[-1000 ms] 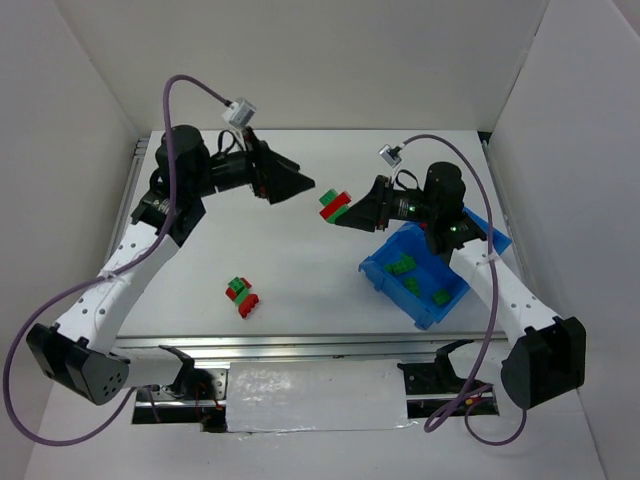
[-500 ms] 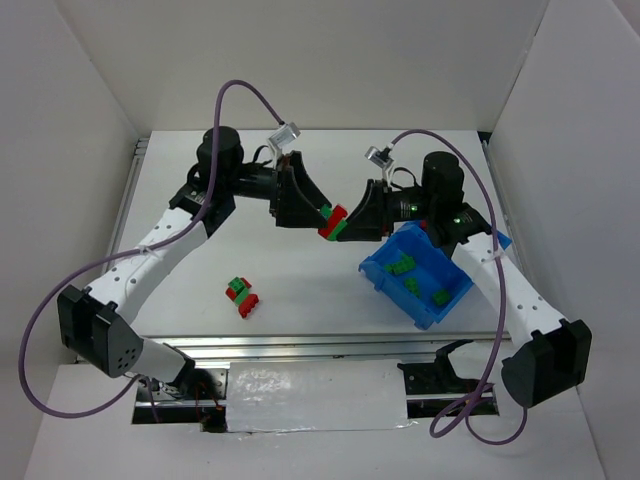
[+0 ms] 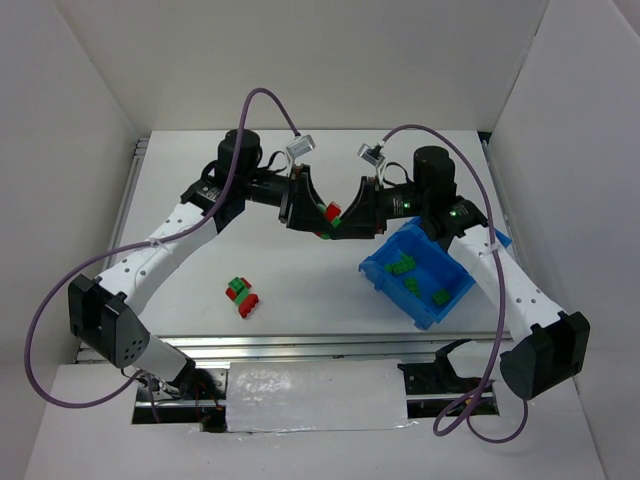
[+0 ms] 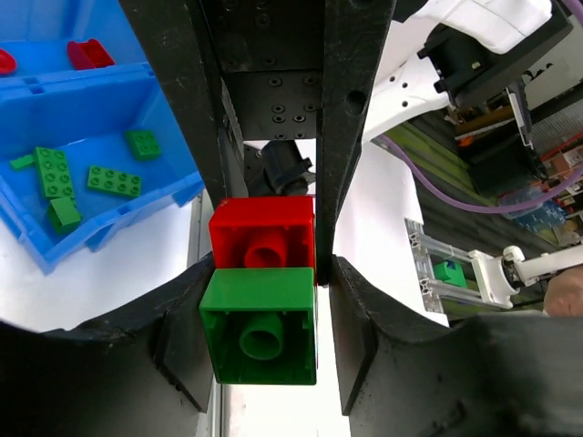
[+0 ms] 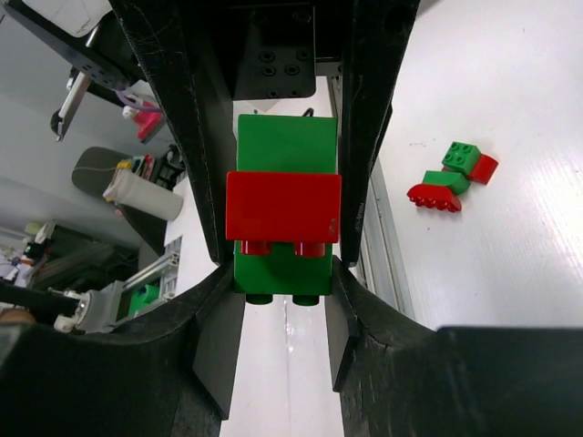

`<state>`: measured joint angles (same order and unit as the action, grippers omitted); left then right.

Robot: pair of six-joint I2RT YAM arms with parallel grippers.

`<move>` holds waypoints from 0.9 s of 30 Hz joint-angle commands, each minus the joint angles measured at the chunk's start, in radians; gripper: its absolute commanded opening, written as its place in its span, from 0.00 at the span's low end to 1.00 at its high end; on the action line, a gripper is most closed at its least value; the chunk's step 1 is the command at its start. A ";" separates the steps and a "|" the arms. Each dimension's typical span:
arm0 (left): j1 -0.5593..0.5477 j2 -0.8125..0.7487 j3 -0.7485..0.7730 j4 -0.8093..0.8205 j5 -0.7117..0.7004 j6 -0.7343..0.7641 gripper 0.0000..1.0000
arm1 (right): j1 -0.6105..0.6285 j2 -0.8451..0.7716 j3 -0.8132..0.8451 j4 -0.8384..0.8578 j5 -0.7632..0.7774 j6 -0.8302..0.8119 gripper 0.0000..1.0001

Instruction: Sort the legos into containers by color

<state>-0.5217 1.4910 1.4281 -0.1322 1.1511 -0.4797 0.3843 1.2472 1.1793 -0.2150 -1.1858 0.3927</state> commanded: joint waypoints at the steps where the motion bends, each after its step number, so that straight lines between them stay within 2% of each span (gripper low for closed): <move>1: -0.008 -0.001 0.046 0.020 0.013 0.030 0.55 | 0.008 0.011 0.039 -0.020 0.012 -0.043 0.26; 9: -0.008 0.002 0.055 0.037 0.024 0.012 0.71 | 0.007 0.011 0.020 -0.066 0.023 -0.097 0.26; 11: -0.006 -0.002 0.054 0.040 0.028 0.010 0.72 | 0.007 0.011 0.019 -0.078 0.025 -0.107 0.26; 13: -0.008 -0.008 0.049 0.046 0.026 0.007 0.68 | 0.008 0.005 0.011 -0.067 0.026 -0.104 0.26; 14: -0.006 -0.009 0.048 0.045 0.025 0.010 0.65 | 0.007 0.000 0.005 -0.063 0.028 -0.098 0.26; 15: -0.006 -0.009 0.045 0.046 0.027 0.010 0.56 | 0.007 -0.002 0.003 -0.058 0.029 -0.097 0.26; 18: -0.006 -0.011 0.037 0.040 0.033 0.015 0.43 | 0.005 -0.002 -0.001 -0.043 0.015 -0.087 0.26; 20: -0.006 -0.012 0.031 0.043 0.029 0.013 0.38 | 0.004 -0.002 0.003 -0.047 0.006 -0.089 0.26; 21: -0.008 -0.014 0.028 0.048 0.030 0.009 0.29 | 0.005 -0.003 0.002 -0.047 0.006 -0.089 0.26; 23: -0.006 -0.017 0.026 0.052 0.027 0.004 0.28 | 0.005 -0.005 -0.003 -0.049 0.009 -0.097 0.26; 24: -0.006 -0.014 0.028 0.054 0.032 0.000 0.24 | 0.004 -0.006 -0.001 -0.056 0.011 -0.103 0.26; 25: -0.006 -0.015 0.031 0.059 0.032 -0.002 0.19 | 0.004 -0.005 -0.001 -0.075 0.011 -0.118 0.22; 26: -0.005 -0.015 0.032 0.054 0.027 0.000 0.07 | 0.001 -0.006 -0.004 -0.076 0.005 -0.123 0.16; 27: -0.004 -0.014 0.041 0.048 0.025 0.004 0.00 | -0.002 -0.009 -0.007 -0.078 0.006 -0.127 0.00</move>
<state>-0.5213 1.4910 1.4399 -0.1505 1.1275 -0.4782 0.3882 1.2499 1.1778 -0.2699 -1.1889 0.2897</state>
